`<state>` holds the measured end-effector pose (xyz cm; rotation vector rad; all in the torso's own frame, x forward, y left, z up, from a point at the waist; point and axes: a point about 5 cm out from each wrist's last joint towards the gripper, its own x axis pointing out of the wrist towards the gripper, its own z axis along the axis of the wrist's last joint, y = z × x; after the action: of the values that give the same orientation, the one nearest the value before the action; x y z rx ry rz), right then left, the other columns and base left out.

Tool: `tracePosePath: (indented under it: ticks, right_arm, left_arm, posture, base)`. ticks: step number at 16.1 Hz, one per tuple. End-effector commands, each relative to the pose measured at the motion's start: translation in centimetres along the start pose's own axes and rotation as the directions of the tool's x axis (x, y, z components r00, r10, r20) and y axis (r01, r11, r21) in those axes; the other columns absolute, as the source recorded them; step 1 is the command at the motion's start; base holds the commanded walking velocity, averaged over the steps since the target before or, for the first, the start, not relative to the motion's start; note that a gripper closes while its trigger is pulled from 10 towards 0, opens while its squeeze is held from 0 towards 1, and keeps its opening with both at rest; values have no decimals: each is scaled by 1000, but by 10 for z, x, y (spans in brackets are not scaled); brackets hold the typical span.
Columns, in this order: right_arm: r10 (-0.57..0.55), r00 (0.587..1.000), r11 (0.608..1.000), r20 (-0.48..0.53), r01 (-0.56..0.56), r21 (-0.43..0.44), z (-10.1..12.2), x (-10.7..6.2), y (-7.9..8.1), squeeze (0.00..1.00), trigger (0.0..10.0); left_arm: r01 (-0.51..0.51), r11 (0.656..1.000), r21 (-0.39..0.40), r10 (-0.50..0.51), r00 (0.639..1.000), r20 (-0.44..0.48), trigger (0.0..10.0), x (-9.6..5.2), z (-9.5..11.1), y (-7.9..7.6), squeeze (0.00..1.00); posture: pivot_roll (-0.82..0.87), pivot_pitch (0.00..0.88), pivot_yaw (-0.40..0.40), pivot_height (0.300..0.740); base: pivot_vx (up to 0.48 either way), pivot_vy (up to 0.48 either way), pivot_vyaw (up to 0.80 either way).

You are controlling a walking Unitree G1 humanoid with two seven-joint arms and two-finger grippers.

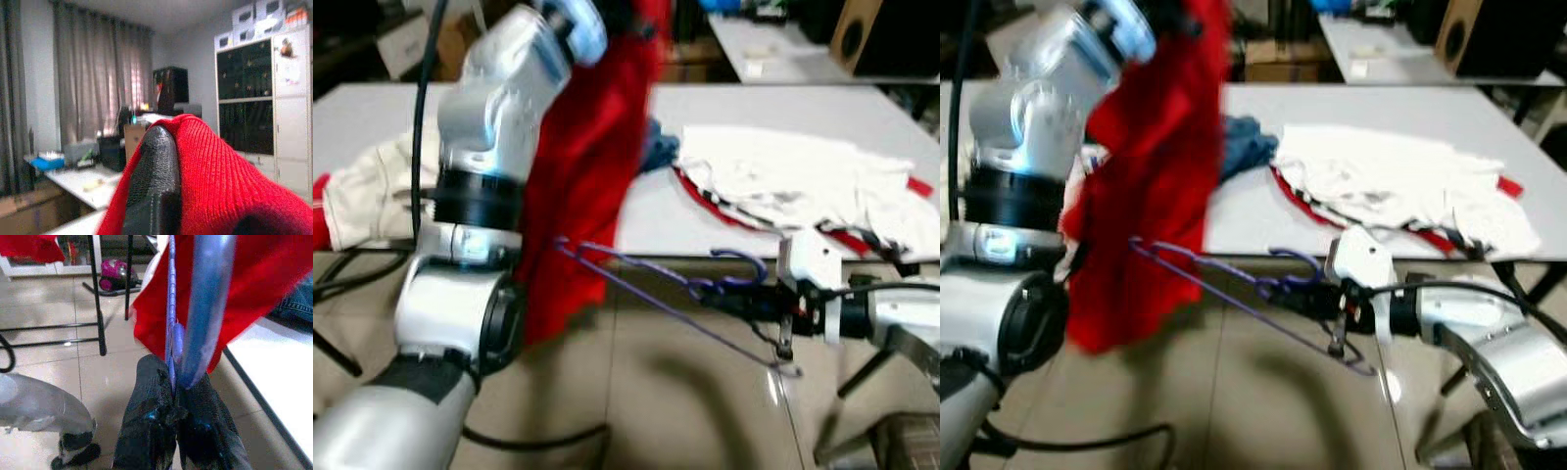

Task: Hang hanger

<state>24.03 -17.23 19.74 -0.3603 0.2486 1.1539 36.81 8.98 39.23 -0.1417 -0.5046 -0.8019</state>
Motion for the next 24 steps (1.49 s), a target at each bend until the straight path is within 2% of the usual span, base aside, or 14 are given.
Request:
tracePosePath:
  ticks: [1, 3, 7, 8, 9, 12, 13, 14, 15, 17, 21, 22, 23, 24]
  right_arm:
    - [-36, 999, 997, 34, 38, -69, 13, 3, -14, 0, 10000]
    - [-74, 995, 990, 70, 82, -114, 27, 6, -35, 0, 10000]
    - [-162, 984, 963, 75, 174, -206, 42, 10, -68, 0, 10000]
    - [-335, 941, 898, 48, 334, -285, 51, 13, -102, 0, 10000]
    - [-446, 894, 828, 39, 429, -360, 59, 15, -125, 0, 10000]
    - [-532, 841, 764, 97, 526, -374, 77, 21, -146, 0, 10000]
    - [-598, 781, 697, 183, 618, -363, 101, 28, -158, 0, 10000]
    - [-634, 724, 647, 271, 689, -327, 121, 32, -164, 0, 10000]
    - [-647, 699, 628, 305, 715, -306, 128, 32, -165, 0, 10000]
    - [-700, 554, 508, 451, 830, -232, 155, 28, -172, 0, 10000]
    - [-614, 413, 346, 672, 907, -241, 197, 22, -162, 0, 10000]
    - [-584, 397, 329, 708, 913, -241, 204, 22, -158, 0, 10000]
    - [-575, 403, 350, 712, 908, -232, 204, 26, -157, 0, 10000]
    - [-576, 477, 415, 664, 870, -265, 189, 41, -156, 0, 10000]
  left_arm:
    - [-12, 1000, -9, 13, 998, 62, 10000, -7, 22, 11, 0]
    - [11, 1000, -22, -9, 995, 104, 10000, -8, 39, 12, 0]
    - [8, 1000, -19, -6, 993, 118, 10000, -11, 47, 17, 0]
    - [-8, 1000, -10, 9, 992, 125, 10000, -14, 51, 20, 0]
    - [-18, 1000, -6, 18, 990, 137, 10000, -16, 56, 23, 0]
    - [-35, 999, 9, 33, 987, 158, 10000, -20, 65, 27, 0]
    - [-54, 998, 35, 47, 984, 172, 10000, -24, 73, 30, 0]
    - [-69, 996, 50, 59, 983, 176, 10000, -27, 76, 32, 0]
    - [-73, 996, 53, 63, 982, 176, 10000, -28, 77, 33, 0]
    - [-113, 991, 75, 99, 981, 168, 10000, -33, 78, 38, 0]
    - [-154, 982, 112, 132, 975, 179, 10000, -40, 84, 43, 0]
    - [-161, 980, 118, 137, 973, 184, 10000, -40, 87, 44, 0]
    - [-167, 978, 121, 143, 972, 187, 10000, -41, 88, 45, 0]
    - [-182, 974, 132, 158, 973, 169, 10000, -44, 82, 47, 0]
  posture:
    - [37, 0, 29, 740]
    - [46, 0, 19, 740]
    - [51, 0, 10, 740]
    - [53, 0, 1, 740]
    - [57, 0, -6, 740]
    - [66, 0, -19, 740]
    - [73, 0, -27, 740]
    - [77, 0, -34, 740]
    - [77, 0, -34, 740]
    - [91, 0, -50, 740]
    - [103, 0, -58, 740]
    - [104, 0, -57, 740]
    - [106, 0, -59, 740]
    - [108, 0, -59, 740]
  base:
    - [349, 0, 0]
    - [347, 0, 0]
    - [348, 0, 0]
    - [349, 0, 0]
    - [349, 0, 0]
    - [346, 0, 0]
    - [345, 0, 0]
    - [345, 0, 0]
    - [345, 0, 0]
    - [345, 0, 0]
    - [339, 0, 0]
    - [341, 0, 0]
    - [334, 0, 0]
    - [326, 0, 0]
